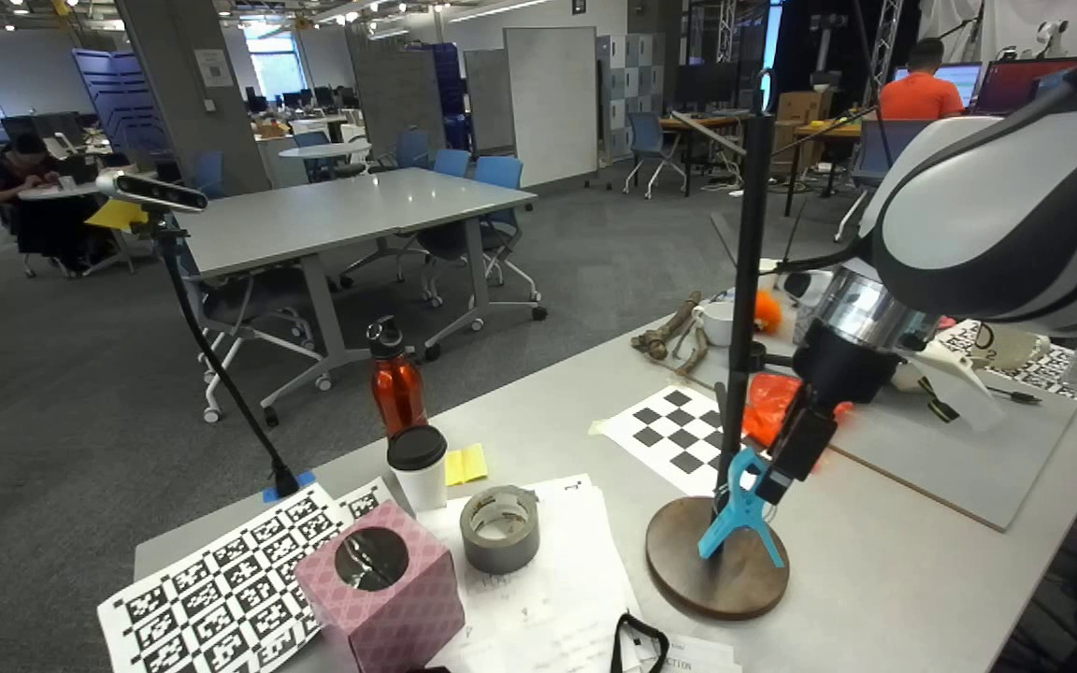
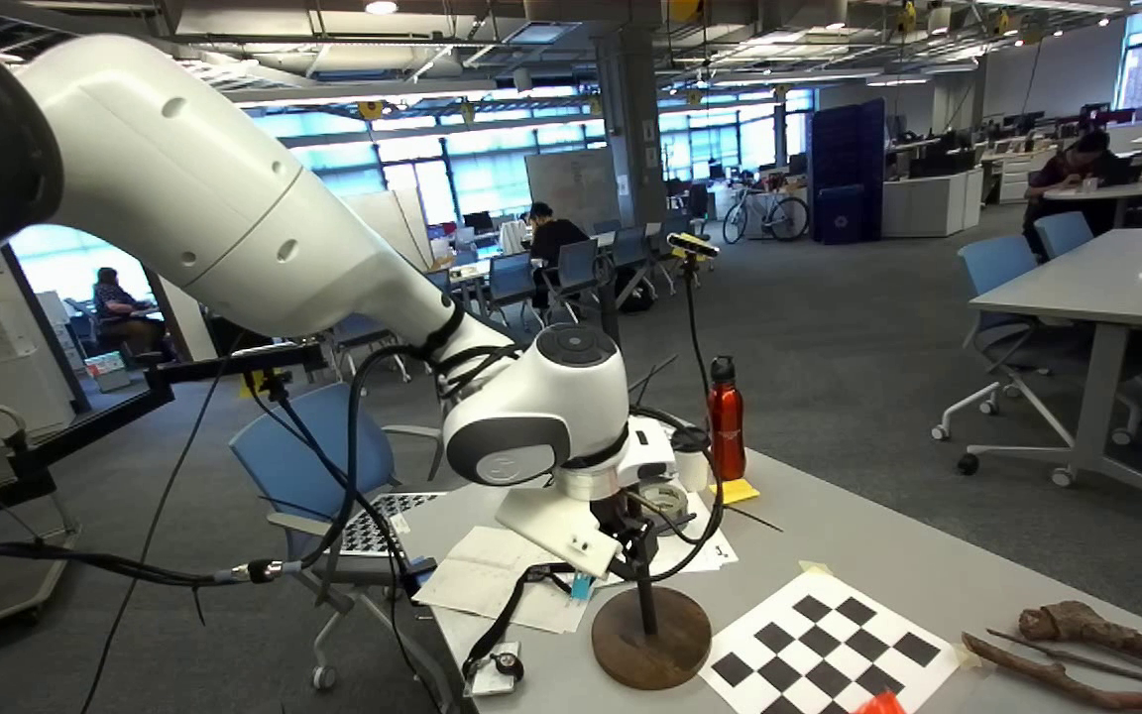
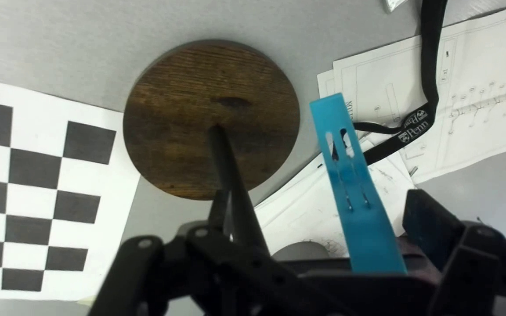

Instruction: Get the blue peg and hang it on the lowest handle of the bar

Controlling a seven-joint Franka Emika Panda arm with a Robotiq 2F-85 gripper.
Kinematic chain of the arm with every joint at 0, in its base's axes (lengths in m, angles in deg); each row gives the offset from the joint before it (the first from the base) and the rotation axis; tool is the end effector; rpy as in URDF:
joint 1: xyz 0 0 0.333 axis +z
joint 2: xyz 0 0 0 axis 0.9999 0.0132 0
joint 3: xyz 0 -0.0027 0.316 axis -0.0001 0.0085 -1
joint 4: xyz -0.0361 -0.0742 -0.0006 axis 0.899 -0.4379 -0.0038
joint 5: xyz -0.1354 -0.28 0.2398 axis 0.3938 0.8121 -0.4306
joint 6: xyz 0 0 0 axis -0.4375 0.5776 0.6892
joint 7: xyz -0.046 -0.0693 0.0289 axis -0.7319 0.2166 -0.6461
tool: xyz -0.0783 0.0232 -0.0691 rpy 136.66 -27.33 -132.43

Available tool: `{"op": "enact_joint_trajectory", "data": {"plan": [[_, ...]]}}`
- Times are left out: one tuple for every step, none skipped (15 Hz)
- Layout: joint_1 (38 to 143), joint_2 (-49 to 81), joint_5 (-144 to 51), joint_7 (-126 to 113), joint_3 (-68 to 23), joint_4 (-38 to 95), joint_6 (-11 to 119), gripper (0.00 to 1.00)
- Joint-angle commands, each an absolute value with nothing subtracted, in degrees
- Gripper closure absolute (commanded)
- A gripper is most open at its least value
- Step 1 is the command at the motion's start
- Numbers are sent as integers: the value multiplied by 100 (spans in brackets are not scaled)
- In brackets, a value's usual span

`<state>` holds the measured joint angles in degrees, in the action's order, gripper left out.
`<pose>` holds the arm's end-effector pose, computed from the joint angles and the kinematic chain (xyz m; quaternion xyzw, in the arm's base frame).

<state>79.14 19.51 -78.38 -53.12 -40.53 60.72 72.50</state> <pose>0.5743 0.0218 0.2447 -0.9697 -0.1639 -0.1171 0.1380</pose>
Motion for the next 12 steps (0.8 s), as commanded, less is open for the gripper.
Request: {"op": "enact_joint_trajectory", "data": {"plan": [[7831, 1534, -7859, -5382, -4011, 6277, 7099, 0], [7833, 1460, -7877, -5388, -3994, 6312, 7104, 0], [7840, 1367, -7891, -5388, -3972, 6375, 7117, 0], [7858, 1276, -7893, -5376, -3941, 6438, 7128, 0], [7876, 1180, -7904, -5367, -3911, 6503, 7142, 0], [7896, 1078, -7910, -5362, -3879, 6572, 7149, 0], [7921, 962, -7910, -5353, -3843, 6655, 7168, 0], [7944, 865, -7913, -5343, -3807, 6727, 7177, 0], [7963, 743, -7934, -5343, -3774, 6820, 7189, 0], [7988, 635, -7945, -5337, -3736, 6897, 7198, 0], [8014, 493, -7960, -5332, -3696, 6998, 7208, 0], [8050, 354, -7973, -5337, -3651, 7093, 7220, 0]]}}
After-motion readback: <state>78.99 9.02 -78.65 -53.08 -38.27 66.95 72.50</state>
